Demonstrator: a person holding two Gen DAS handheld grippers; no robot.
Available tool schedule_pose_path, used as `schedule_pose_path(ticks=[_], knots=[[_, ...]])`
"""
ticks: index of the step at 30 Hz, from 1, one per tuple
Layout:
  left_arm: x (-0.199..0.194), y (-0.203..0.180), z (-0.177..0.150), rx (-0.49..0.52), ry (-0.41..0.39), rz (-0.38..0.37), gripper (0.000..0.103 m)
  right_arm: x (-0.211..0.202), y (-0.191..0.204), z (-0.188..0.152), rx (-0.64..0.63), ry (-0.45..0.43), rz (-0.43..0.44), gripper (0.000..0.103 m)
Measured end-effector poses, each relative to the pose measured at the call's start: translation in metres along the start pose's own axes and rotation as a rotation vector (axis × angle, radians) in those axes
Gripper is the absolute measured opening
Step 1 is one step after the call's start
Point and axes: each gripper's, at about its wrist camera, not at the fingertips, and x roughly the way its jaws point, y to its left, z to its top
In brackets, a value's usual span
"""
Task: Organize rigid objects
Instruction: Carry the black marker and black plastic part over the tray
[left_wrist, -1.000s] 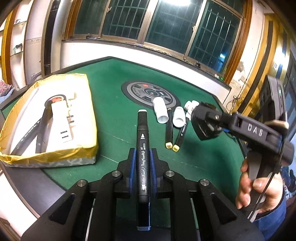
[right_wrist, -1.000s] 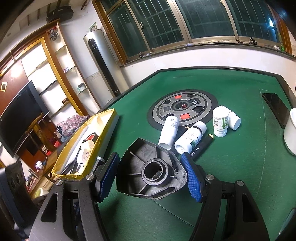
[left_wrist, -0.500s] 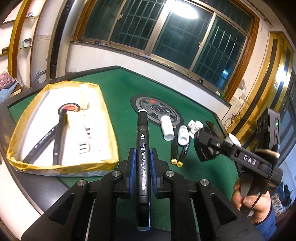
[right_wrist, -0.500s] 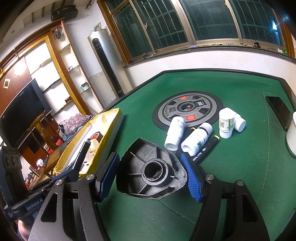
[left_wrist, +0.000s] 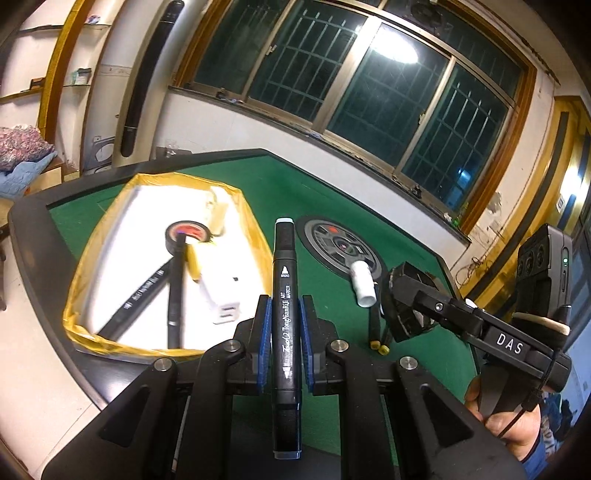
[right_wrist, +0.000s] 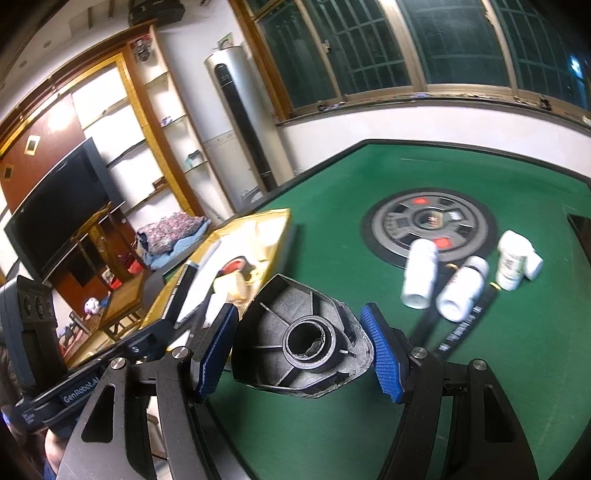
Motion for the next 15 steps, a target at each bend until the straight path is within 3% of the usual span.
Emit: schedule_pose_path(ticks=[8,15], knots=[[0.0,0.033,0.003,-0.055,-0.011,0.041,0.012,0.03,0.041,0.005,-0.045,0.025,0.047,0.063],[0.013,0.058,0.007,-0.099,0.0,0.079,0.012,0.056,0.049,0.009,-0.009,0.058,0.076,0.063]])
